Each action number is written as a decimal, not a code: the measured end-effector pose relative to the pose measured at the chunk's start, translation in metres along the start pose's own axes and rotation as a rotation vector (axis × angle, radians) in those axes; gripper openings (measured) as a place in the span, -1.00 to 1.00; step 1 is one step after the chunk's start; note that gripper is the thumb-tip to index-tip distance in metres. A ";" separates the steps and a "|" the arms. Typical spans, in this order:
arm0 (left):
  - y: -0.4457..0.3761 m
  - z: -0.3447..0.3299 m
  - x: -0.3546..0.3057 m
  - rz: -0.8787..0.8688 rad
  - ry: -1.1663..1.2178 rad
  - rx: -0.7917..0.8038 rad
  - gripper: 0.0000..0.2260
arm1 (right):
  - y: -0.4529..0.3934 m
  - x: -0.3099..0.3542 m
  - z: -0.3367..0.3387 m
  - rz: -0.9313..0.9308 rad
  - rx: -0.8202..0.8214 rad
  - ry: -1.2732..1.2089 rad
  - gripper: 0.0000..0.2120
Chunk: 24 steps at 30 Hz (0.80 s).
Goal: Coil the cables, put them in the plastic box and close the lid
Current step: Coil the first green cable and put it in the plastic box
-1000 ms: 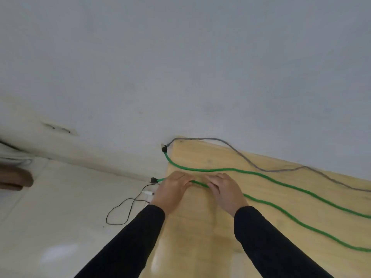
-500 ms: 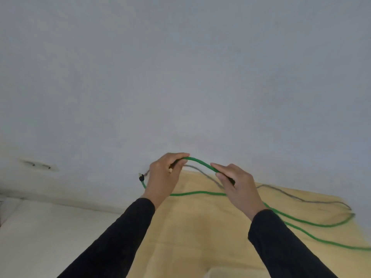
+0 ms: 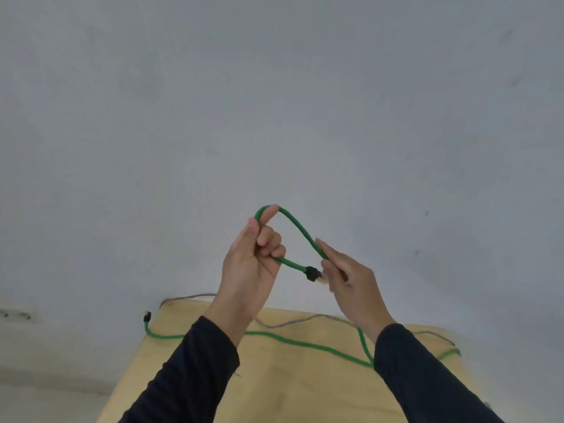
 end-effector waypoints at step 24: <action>-0.011 -0.047 -0.017 -0.290 -0.837 -0.015 -0.69 | 0.034 0.078 0.016 0.315 0.230 0.327 -0.62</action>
Point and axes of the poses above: each hand's wrist, its own y-axis away from the middle knuckle, its own z-axis out of the back of the hand, x = y × z, the point moved 4 cm from there along -y, towards the middle knuckle, and after that the axes turned 9 degrees about -y, right-handed, at the moved point
